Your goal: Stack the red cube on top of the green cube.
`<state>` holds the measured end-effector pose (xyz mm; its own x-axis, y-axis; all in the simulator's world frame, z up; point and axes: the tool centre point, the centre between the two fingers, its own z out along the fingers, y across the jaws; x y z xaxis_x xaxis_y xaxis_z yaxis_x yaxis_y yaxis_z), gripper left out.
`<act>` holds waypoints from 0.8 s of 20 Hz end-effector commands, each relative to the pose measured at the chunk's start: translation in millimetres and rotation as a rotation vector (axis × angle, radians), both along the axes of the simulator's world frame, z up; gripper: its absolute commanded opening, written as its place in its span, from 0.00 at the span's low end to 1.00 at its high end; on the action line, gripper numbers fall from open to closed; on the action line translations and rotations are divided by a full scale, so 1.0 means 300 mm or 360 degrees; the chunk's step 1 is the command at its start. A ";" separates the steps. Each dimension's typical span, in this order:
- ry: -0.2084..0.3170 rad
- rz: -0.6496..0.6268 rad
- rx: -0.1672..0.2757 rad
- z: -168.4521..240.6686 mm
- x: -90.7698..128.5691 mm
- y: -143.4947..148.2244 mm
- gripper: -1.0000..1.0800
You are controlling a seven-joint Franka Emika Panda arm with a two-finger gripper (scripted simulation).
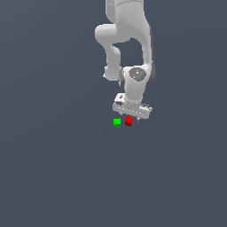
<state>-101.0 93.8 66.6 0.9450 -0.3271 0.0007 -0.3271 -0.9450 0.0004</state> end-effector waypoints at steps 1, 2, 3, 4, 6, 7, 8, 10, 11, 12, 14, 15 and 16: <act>0.0001 -0.0001 0.0000 -0.022 -0.002 0.000 0.96; 0.0001 -0.0001 0.0000 -0.034 -0.002 0.000 0.96; 0.0001 -0.0001 0.0000 -0.049 -0.002 0.001 0.96; 0.0001 -0.0002 0.0000 -0.065 -0.003 0.001 0.96; 0.0001 -0.0003 0.0000 -0.099 -0.003 0.002 0.96; 0.0001 -0.0004 0.0001 -0.112 -0.003 0.002 0.96; 0.0001 -0.0004 0.0001 -0.124 -0.003 0.002 0.96; 0.0001 -0.0005 0.0001 -0.142 -0.002 0.003 0.96; 0.0001 -0.0005 0.0001 -0.148 -0.002 0.003 0.96; 0.0001 -0.0005 0.0001 -0.152 -0.001 0.003 0.96; 0.0001 -0.0005 0.0001 -0.156 -0.001 0.003 0.96; 0.0001 -0.0005 0.0001 -0.156 -0.001 0.003 0.00; 0.0001 -0.0005 0.0001 -0.156 -0.001 0.003 0.00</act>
<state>-101.6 94.8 20.4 0.9440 -0.3301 -0.0005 -0.3301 -0.9440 0.0002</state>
